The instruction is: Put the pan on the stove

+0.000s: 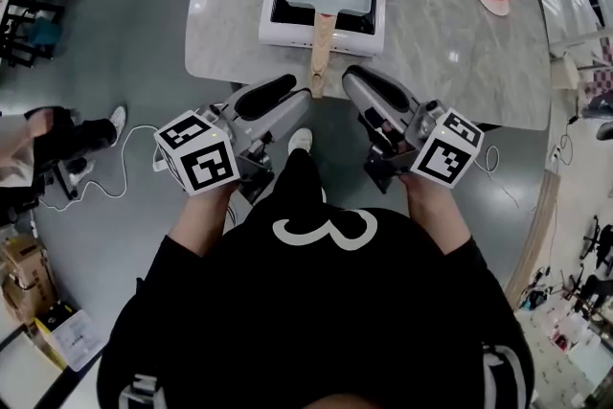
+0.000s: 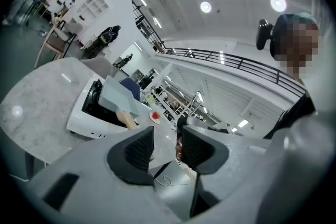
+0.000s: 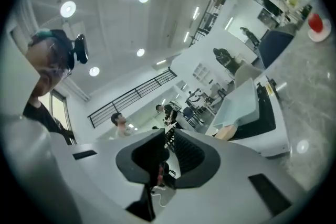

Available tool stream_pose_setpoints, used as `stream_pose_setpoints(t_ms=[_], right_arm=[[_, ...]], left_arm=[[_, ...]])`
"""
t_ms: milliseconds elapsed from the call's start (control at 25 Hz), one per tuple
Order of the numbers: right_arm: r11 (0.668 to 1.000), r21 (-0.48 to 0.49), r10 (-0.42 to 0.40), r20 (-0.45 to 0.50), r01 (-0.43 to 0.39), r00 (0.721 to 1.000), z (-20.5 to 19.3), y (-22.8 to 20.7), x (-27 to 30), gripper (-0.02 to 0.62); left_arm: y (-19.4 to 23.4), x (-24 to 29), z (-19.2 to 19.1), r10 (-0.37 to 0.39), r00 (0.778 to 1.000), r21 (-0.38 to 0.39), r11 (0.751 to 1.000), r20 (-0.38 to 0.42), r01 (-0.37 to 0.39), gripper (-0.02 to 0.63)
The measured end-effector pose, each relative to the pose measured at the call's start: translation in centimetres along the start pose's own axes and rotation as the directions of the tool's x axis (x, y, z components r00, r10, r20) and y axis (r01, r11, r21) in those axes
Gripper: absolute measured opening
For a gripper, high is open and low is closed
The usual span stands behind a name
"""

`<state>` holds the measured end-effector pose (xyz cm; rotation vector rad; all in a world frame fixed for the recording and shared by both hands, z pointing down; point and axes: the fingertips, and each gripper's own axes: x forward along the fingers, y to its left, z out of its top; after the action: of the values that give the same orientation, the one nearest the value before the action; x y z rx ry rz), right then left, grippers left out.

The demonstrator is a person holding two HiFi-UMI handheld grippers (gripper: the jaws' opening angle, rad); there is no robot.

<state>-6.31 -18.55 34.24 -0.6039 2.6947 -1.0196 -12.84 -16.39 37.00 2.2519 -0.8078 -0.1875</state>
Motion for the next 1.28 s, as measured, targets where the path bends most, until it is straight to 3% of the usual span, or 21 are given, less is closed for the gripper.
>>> stream_pose_setpoints(t_ms=[80,240,480,680,1280], right_arm=[[0.997,-0.076,-0.006,-0.014,0.005,1.000,0.1,1.3,-0.8,0.051],[0.995,-0.093,0.044,-0.012,-0.044,0.999,0.8,4.7,-2.8,0.040],[0.966,-0.247,0.061,-0.053,-0.072,0.997,0.8,9.3,-5.7,0.035],[0.965,-0.240,0.094,-0.040,-0.101,0.995,1.1,12.1,-8.3,0.025],[0.928,-0.352,0.104,-0.061,-0.119,0.993,0.5,17.2,-13.5,0.014]], left_arm=[[-1.8,-0.4,0.2,-0.008,1.000,0.056,0.998,0.003,0.007,0.151],[-5.9,-1.1,0.3,-0.042,0.999,0.148,0.988,0.018,0.039,0.081],[-11.5,-1.5,0.0,-0.096,0.995,0.244,0.966,0.025,0.087,0.038],[-15.3,-2.3,-0.6,-0.111,0.994,0.331,0.939,0.019,0.098,0.029],[-22.0,-3.0,-2.3,-0.140,0.990,0.423,0.898,0.008,0.123,0.020]])
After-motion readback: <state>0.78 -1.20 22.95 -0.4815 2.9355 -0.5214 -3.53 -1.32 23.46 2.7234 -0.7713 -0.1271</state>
